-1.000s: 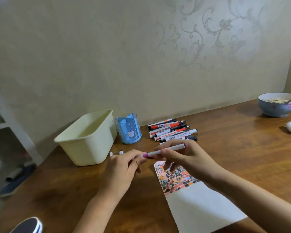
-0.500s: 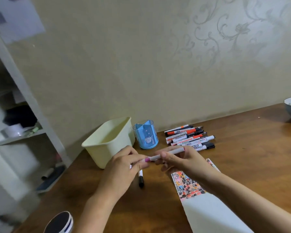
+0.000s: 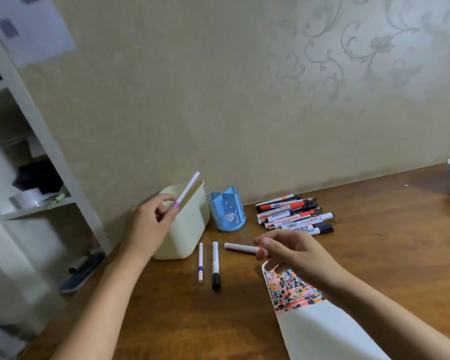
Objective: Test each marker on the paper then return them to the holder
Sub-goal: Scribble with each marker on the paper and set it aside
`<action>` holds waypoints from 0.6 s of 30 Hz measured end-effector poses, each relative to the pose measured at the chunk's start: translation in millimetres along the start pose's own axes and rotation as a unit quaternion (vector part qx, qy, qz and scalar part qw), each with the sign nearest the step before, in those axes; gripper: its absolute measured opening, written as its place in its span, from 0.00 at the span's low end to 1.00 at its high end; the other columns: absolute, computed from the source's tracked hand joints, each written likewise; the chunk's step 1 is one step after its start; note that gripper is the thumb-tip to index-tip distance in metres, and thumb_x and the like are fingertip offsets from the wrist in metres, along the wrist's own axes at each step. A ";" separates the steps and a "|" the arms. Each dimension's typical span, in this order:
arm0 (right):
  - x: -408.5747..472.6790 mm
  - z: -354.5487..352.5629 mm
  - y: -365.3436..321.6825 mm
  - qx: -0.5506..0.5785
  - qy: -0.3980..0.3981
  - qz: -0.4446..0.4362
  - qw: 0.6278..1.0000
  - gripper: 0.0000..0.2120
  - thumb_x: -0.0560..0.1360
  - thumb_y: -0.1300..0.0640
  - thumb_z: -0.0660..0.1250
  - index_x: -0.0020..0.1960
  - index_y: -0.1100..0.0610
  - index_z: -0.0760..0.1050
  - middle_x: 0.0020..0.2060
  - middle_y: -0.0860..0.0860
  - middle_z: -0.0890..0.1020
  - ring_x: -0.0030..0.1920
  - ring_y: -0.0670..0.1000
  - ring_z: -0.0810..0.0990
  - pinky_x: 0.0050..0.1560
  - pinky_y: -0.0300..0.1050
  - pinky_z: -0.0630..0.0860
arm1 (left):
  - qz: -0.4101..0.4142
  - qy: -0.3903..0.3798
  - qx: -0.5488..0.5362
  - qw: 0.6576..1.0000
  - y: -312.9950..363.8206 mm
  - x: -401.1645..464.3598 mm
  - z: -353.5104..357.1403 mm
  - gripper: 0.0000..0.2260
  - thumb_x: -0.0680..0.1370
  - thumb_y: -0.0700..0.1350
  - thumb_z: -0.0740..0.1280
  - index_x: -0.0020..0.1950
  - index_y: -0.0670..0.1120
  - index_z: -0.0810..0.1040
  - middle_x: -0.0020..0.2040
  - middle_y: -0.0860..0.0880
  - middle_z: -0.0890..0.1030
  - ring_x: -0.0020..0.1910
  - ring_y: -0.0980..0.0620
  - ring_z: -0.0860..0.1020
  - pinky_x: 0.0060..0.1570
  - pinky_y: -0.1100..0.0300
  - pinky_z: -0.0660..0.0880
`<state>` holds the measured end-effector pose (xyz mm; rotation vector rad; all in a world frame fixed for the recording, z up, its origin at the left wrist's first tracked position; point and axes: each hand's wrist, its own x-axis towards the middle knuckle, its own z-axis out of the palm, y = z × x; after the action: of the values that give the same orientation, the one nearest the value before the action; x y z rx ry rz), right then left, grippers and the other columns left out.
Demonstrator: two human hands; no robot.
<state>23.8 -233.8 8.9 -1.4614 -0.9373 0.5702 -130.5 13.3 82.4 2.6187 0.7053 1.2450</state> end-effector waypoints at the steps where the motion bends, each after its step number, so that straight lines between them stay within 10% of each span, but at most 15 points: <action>1: 0.5 -0.1 1.0 -0.007 0.000 0.002 1.000 0.17 0.75 0.43 0.65 0.56 0.54 0.82 0.43 0.50 0.87 0.41 0.48 0.86 0.42 0.39 0.79 | -0.007 0.006 0.024 1.000 -5.0 7.9 1.2 0.05 0.78 0.45 0.70 0.53 0.51 0.82 0.31 0.53 0.76 0.32 0.53 0.75 0.31 0.60 0.69; 18: 11.1 -25.0 6.3 -0.036 0.077 0.019 0.996 0.13 0.83 0.52 0.61 0.51 0.54 0.83 0.42 0.51 0.87 0.41 0.50 0.86 0.41 0.40 0.79 | -0.021 -0.069 0.189 0.979 -29.3 43.3 43.2 0.08 0.80 0.48 0.63 0.51 0.48 0.82 0.50 0.47 0.78 0.51 0.46 0.73 0.44 0.54 0.70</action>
<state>51.4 -238.5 8.1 -1.5683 -0.8173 0.4482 -84.1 62.1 74.8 2.9322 1.0543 0.9862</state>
